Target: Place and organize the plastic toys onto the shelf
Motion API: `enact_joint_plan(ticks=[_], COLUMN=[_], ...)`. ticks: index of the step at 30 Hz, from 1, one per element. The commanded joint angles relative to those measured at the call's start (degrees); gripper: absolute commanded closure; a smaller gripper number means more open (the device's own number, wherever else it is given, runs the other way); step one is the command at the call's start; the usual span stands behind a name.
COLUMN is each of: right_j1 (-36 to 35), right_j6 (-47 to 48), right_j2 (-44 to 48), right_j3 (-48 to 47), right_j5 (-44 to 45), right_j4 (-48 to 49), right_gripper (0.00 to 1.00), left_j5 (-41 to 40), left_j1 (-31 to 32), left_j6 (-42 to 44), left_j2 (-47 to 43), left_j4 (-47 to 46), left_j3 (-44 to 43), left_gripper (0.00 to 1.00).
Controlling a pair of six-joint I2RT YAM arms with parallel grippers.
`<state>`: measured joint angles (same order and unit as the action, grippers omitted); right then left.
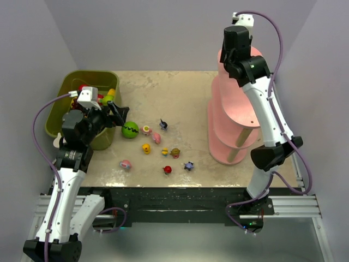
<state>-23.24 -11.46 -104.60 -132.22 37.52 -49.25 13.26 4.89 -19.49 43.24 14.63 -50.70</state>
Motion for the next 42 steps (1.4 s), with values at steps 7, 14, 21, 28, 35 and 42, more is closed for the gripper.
enact_joint_plan(ticks=[7, 14, 21, 28, 35, 42], right_j1=[0.2, 0.2, 0.1, 0.2, 0.1, 0.1], right_j6=[-1.5, -1.5, -0.6, 0.3, 0.2, 0.1], right_j2=[-3.5, -4.7, -3.5, -2.9, 3.0, 10.2], right_j3=[-4.4, -4.5, -3.3, -6.2, -4.5, -0.2], right_j5=[4.2, 5.0, 1.8, -1.2, -2.9, -4.4], right_j4=[1.5, 2.0, 3.0, 1.9, 1.7, 1.8], right_gripper=[0.59, 0.52, 0.34, 0.27, 0.23, 0.2], left_j5=[0.5, 0.6, 0.7, 1.0, 1.4, 1.6], left_j1=[-0.3, -0.3, -0.3, -0.3, -0.3, -0.3], left_j6=[-0.2, -0.2, -0.4, -0.3, -0.3, -0.1], left_j2=[0.3, 0.2, 0.4, 0.4, 0.2, -0.4], left_j4=[-1.8, -1.7, -1.8, -1.3, -1.0, -0.5], left_j3=[0.1, 0.0, 0.1, -0.1, -0.4, -0.5], left_gripper=[0.0, 0.0, 0.0, 0.0, 0.0, 0.0])
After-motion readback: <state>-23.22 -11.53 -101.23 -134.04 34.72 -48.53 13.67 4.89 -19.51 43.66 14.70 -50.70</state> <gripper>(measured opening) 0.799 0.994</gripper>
